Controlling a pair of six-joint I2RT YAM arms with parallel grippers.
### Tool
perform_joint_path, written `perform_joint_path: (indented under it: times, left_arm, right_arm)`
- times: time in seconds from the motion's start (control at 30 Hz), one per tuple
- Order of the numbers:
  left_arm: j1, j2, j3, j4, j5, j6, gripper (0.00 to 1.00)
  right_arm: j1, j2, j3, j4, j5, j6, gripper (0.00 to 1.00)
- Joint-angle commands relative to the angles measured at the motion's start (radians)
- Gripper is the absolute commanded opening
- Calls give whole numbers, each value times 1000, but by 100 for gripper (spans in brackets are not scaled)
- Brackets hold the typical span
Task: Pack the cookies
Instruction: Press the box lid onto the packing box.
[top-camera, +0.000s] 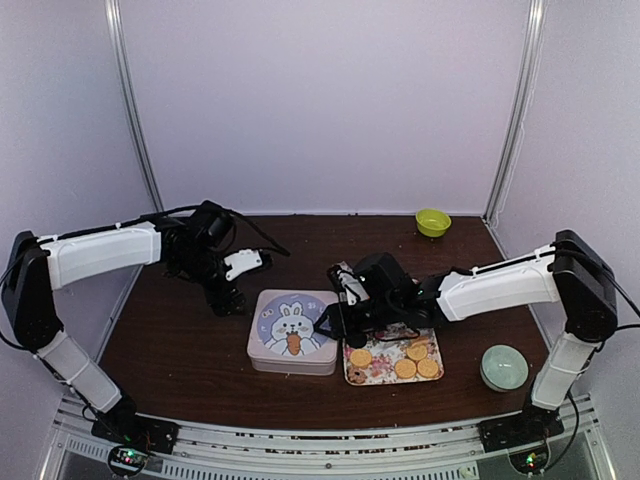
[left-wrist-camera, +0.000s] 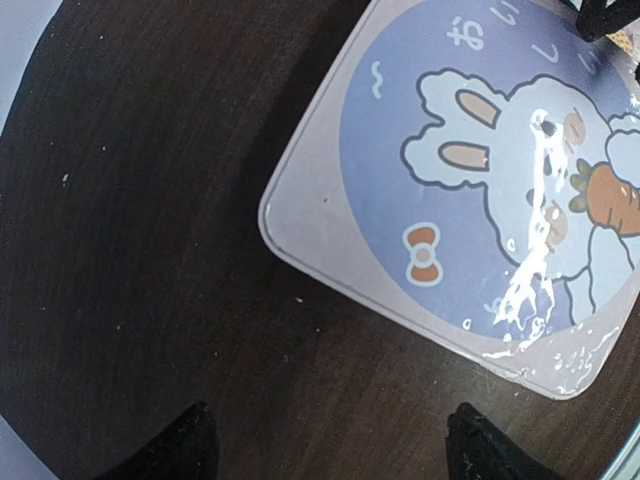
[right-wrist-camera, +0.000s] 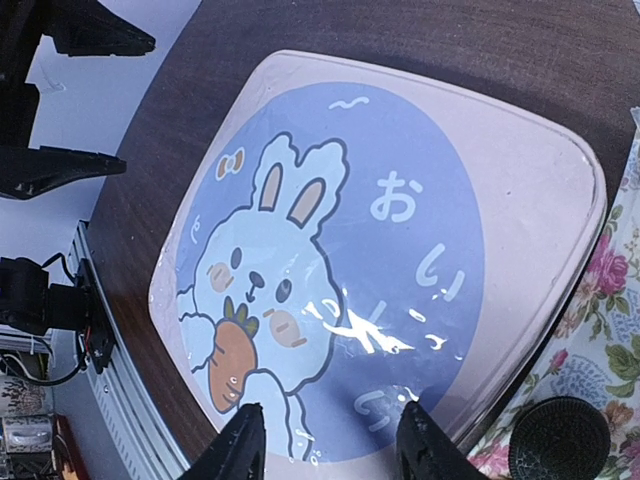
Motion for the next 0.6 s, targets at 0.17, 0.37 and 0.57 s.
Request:
perform_joint_path:
  times: [0.17,0.37,0.57]
  left_arm:
    - [77,-77,35,-72,-4,19,86]
    - [156,-123,17,-75,-33,15,98]
    - [302,-170,2,-56,-20,7,98]
  right_arm:
    - [-31,-38,55,-85,-56,10,55]
    - [-117,-146,88,-142,-23,-36,98]
    - [-292,-384,-17,-196,179,-98,100]
